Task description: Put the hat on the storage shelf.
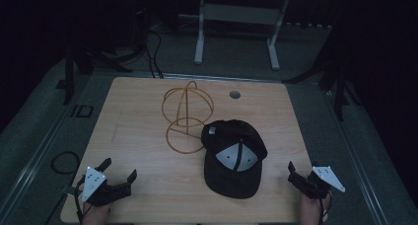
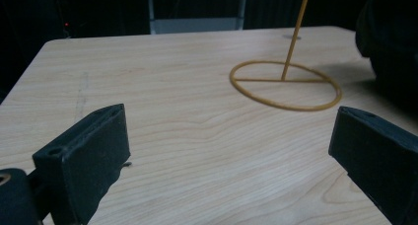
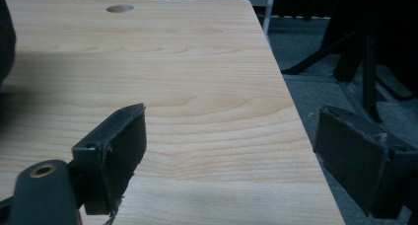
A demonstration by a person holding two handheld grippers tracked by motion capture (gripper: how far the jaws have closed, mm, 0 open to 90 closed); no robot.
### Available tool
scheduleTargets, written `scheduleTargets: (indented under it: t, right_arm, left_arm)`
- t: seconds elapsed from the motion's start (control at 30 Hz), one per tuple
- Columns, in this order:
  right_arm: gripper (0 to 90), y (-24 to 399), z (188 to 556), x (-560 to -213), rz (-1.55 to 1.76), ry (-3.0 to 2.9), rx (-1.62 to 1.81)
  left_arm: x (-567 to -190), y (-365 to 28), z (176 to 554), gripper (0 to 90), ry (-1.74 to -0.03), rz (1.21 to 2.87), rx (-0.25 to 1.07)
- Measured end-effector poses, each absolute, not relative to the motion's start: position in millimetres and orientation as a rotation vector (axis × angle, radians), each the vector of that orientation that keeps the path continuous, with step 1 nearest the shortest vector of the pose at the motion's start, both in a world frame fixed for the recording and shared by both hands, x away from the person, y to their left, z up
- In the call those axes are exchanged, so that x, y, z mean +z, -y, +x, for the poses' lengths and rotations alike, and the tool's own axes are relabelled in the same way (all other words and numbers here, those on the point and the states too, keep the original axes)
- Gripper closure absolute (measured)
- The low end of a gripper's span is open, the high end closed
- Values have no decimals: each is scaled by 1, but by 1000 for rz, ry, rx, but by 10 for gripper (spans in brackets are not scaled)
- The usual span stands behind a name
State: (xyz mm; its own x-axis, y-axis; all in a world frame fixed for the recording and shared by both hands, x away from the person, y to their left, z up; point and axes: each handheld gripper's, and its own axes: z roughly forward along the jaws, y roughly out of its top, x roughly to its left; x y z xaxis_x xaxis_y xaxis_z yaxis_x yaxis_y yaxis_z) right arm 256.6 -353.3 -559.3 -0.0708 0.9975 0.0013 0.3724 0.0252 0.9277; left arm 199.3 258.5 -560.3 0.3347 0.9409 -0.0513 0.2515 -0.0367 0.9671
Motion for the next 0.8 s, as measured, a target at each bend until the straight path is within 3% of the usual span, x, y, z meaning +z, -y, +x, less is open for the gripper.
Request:
scheduleTargets:
  t: [0.33, 0.5, 0.8]
  right_arm:
    - [130, 354, 255, -552, 1417, -1610, 1110]
    - [129, 348, 250, -531, 1410, -1680, 1191]
    - [123, 331, 240, -483, 1285, -1750, 1288]
  left_arm:
    - [-562, -248, 201, 23, -1121, 1599, 784]
    - [-560, -250, 201, 23, -1141, 1561, 720]
    - [-550, -237, 197, 23, -1136, 1641, 670]
